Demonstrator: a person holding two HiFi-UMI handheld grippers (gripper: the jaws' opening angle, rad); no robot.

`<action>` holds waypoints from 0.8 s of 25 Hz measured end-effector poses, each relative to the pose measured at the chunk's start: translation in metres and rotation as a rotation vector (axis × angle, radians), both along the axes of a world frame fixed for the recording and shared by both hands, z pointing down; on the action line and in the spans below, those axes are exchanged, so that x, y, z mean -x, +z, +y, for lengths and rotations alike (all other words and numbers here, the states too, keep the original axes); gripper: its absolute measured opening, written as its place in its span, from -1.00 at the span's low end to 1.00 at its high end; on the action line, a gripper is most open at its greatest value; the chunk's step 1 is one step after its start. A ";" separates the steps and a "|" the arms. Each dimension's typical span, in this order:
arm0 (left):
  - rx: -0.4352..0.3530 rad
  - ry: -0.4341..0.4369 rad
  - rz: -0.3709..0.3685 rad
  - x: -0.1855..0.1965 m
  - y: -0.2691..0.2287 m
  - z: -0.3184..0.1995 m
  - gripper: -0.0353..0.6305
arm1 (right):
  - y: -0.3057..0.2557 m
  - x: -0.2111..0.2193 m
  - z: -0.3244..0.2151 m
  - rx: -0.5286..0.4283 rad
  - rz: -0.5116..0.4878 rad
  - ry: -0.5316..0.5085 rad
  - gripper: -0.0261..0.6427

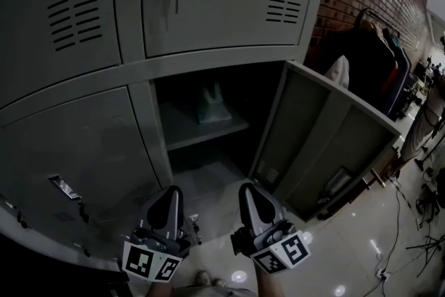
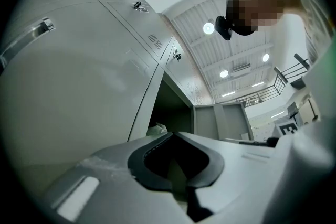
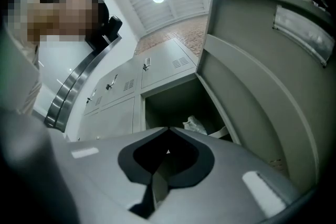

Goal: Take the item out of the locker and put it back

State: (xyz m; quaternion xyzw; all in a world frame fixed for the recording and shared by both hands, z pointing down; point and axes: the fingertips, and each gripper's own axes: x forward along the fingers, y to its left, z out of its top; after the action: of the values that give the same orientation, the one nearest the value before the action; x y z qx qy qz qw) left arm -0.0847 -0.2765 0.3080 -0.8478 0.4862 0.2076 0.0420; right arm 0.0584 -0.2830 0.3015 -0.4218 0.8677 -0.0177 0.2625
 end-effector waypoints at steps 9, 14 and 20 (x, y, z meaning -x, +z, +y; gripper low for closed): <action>0.017 -0.009 -0.034 -0.004 0.014 0.028 -0.88 | 0.006 -0.017 0.039 0.000 0.021 -0.013 -0.92; 0.021 0.018 -0.009 -0.009 0.037 0.085 -0.88 | 0.032 -0.023 0.097 0.032 0.050 0.005 -0.92; -0.022 0.063 0.009 -0.004 0.031 0.209 -0.88 | 0.031 0.000 0.220 0.023 0.059 -0.014 -0.92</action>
State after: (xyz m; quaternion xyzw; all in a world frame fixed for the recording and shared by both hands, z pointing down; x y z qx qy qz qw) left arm -0.0809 -0.0677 0.3387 -0.8612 0.4572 0.2181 0.0424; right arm 0.0581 -0.0632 0.3323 -0.4189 0.8778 -0.0168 0.2319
